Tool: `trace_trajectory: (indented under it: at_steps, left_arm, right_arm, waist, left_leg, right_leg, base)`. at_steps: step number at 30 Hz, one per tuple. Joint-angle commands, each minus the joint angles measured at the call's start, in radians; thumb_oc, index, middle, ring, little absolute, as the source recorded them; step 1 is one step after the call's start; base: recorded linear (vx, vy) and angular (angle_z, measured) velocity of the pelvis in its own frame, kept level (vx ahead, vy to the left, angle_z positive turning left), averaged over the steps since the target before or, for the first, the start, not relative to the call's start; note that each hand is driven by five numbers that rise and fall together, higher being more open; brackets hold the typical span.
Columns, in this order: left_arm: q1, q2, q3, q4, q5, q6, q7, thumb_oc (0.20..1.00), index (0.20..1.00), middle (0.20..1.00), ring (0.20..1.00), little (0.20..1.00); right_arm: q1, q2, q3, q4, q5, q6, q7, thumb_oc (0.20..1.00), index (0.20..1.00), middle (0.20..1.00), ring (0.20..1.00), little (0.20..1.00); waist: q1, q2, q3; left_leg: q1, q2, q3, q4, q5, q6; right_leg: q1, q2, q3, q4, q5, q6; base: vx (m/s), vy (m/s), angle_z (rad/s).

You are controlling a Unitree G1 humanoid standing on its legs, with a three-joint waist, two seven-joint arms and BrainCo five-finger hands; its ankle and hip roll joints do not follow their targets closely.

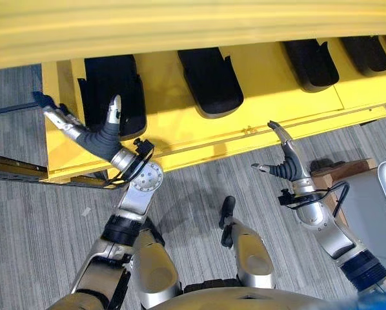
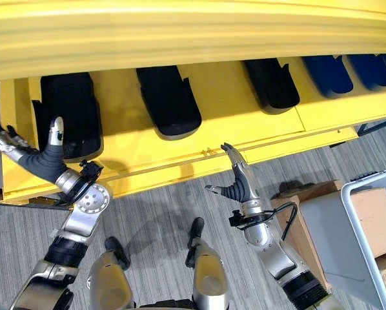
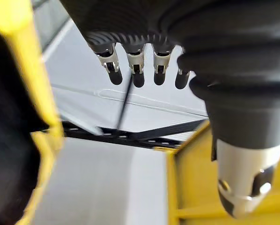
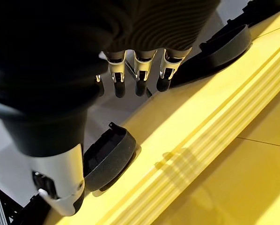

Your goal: Move parts from the plastic box to the shelf.

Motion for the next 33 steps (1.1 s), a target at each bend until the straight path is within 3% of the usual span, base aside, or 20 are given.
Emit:
trace_trajectory:
  at_steps: [1,10,14,21,29,33]
  left_arm:
    - [0.052,0.052,0.031,-0.089,0.019,-0.024,-0.074,1.0,1.0,1.0,1.0,1.0]
    - [0.331,0.118,0.11,-0.193,-0.155,-0.029,-0.385,1.0,1.0,1.0,1.0,1.0]
    - [0.474,0.135,0.151,-0.222,-0.319,0.021,-0.667,1.0,1.0,1.0,1.0,1.0]
    - [0.596,0.175,0.173,-0.233,-0.394,0.114,-1.026,1.0,1.0,1.0,1.0,1.0]
    - [0.662,0.233,0.172,-0.186,-0.389,0.176,-1.17,1.0,1.0,1.0,1.0,1.0]
    - [0.663,0.233,0.173,-0.186,-0.389,0.176,-1.171,1.0,1.0,1.0,1.0,1.0]
  right_arm:
    - [0.015,-0.042,-0.061,-0.113,-0.043,-0.047,-0.006,1.0,1.0,1.0,1.0,1.0]
    - [0.088,-0.094,-0.145,-0.153,-0.053,-0.063,0.001,1.0,1.0,1.0,1.0,1.0]
    - [0.114,-0.122,-0.181,-0.16,-0.057,-0.069,0.038,1.0,1.0,1.0,1.0,1.0]
    - [0.088,-0.188,-0.225,-0.152,-0.061,-0.061,0.148,1.0,1.0,1.0,1.0,1.0]
    - [0.048,-0.264,-0.215,-0.124,-0.056,-0.051,0.26,1.0,1.0,1.0,1.0,1.0]
    - [0.047,-0.264,-0.214,-0.123,-0.056,-0.051,0.261,1.0,1.0,1.0,1.0,1.0]
  waist:
    - [0.026,0.024,-0.021]
    - [0.082,0.051,-0.046]
    - [0.114,0.064,-0.071]
    - [0.145,0.081,-0.118]
    - [0.144,0.101,-0.173]
    - [0.143,0.101,-0.174]
  left_leg:
    - [0.043,-0.078,-0.011,-0.107,0.038,0.028]
    - [0.087,-0.07,-0.008,-0.182,0.083,0.0]
    - [0.11,-0.061,-0.015,-0.216,0.108,-0.01]
    - [0.143,-0.041,-0.03,-0.261,0.143,-0.023]
    - [0.177,-0.012,-0.038,-0.297,0.196,-0.045]
    - [0.178,-0.012,-0.037,-0.299,0.197,-0.045]
  right_leg:
    - [0.069,0.0,-0.015,0.129,-0.186,0.055]
    - [0.113,-0.004,-0.078,0.119,-0.215,0.037]
    - [0.13,-0.008,-0.106,0.127,-0.229,0.026]
    - [0.147,-0.004,-0.127,0.141,-0.245,0.011]
    - [0.17,0.01,-0.108,0.13,-0.251,0.002]
    - [0.171,0.011,-0.108,0.129,-0.251,0.002]
  base:
    - [0.03,-0.05,0.06]
    - [0.01,-0.061,0.11]
    - [0.03,-0.065,0.11]
    - [0.03,-0.049,0.08]
    - [0.04,-0.008,-0.01]
    - [0.02,0.013,-0.07]
